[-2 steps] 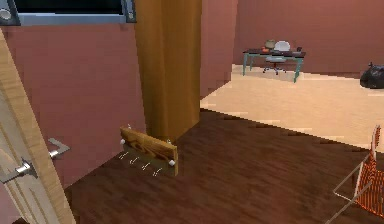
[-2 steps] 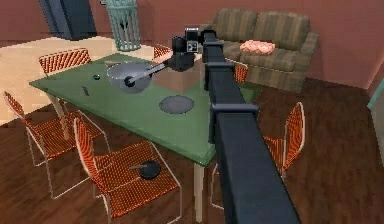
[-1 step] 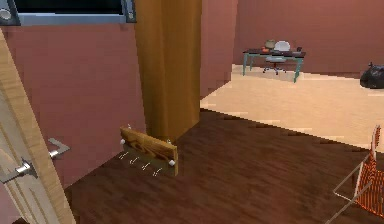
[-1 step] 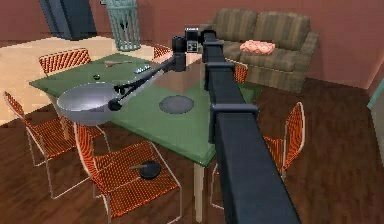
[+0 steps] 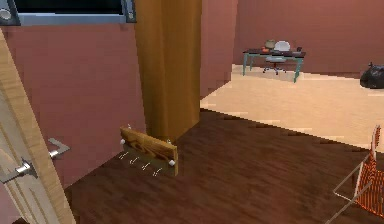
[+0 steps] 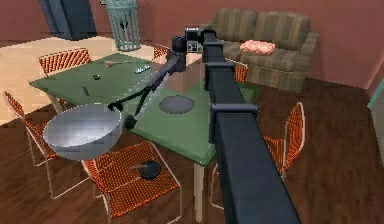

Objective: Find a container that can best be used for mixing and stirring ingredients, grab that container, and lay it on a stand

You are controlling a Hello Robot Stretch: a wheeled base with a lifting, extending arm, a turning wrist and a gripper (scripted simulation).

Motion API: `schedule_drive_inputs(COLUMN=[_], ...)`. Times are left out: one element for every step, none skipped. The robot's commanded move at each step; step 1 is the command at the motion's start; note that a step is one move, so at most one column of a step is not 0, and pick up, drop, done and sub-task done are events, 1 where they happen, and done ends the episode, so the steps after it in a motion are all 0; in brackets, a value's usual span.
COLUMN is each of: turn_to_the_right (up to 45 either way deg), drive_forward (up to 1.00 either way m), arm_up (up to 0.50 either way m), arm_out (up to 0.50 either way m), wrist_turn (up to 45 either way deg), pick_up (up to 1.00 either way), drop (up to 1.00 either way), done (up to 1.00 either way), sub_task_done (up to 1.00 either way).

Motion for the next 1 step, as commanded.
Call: schedule_drive_inputs(turn_to_the_right=[0.0], drive_forward=[0.0], arm_up=[0.0], arm_out=[-0.48], wrist_turn=[0.0], pick_up=[0.0], drop=[0.0], done=[0.0], sub_task_done=[0.0])
